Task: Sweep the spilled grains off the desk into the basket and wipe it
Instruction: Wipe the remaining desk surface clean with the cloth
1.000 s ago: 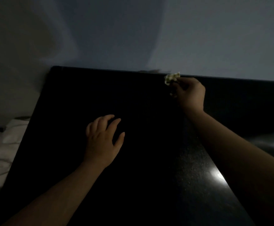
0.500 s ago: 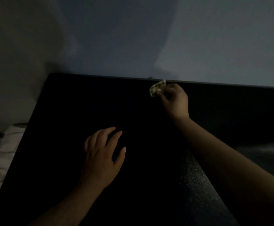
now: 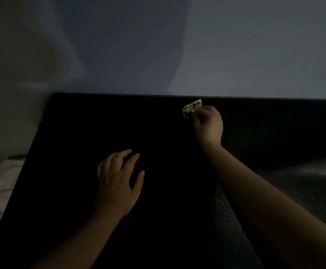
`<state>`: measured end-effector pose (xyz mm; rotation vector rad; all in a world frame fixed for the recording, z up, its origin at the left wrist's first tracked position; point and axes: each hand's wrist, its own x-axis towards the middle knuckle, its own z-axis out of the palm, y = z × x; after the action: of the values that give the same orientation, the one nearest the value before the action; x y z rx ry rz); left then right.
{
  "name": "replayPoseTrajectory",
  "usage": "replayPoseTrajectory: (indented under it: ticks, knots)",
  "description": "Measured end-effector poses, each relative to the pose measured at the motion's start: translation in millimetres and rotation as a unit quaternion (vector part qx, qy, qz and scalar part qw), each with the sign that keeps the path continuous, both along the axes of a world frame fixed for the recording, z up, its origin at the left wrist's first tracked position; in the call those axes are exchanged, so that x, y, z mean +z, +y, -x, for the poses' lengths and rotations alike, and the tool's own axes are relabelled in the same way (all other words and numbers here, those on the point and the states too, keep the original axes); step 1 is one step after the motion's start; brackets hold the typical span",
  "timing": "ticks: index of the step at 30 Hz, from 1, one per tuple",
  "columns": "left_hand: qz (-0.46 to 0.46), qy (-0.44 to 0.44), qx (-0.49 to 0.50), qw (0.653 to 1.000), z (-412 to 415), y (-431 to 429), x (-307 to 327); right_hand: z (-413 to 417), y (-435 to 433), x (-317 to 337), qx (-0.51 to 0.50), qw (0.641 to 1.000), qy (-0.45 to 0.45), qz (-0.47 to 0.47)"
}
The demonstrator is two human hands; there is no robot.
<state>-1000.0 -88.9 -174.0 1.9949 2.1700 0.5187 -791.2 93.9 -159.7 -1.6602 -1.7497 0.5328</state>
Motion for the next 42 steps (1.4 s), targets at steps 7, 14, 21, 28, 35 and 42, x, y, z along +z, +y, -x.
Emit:
replayPoseTrajectory:
  ticks: [7,14,21,28,35,42]
  knots:
    - [0.006,-0.002,0.003,1.0,-0.3,1.4,3.3,3.7,-73.8,6.0,0.161,0.983,0.069,0.054]
    - [0.0,-0.014,-0.004,1.0,-0.9,-0.1,3.2,-24.6,-21.2,10.0,-0.05,0.998,-0.007,-0.026]
    - [0.004,-0.007,-0.004,1.0,-1.8,0.1,3.4,-21.3,-72.7,-10.3,0.106,0.994,-0.016,-0.022]
    - [0.01,0.015,-0.002,1.0,-0.7,0.8,1.4,-30.4,-128.9,10.9,0.215,0.971,0.093,0.058]
    - [-0.005,0.0,-0.007,1.0,-1.7,0.2,1.3,-34.7,-64.6,-6.7,0.03,1.0,-0.003,-0.005]
    - [-0.005,0.009,0.002,1.0,-3.0,1.2,3.9,-25.1,-172.4,3.0,0.19,0.98,0.021,0.052]
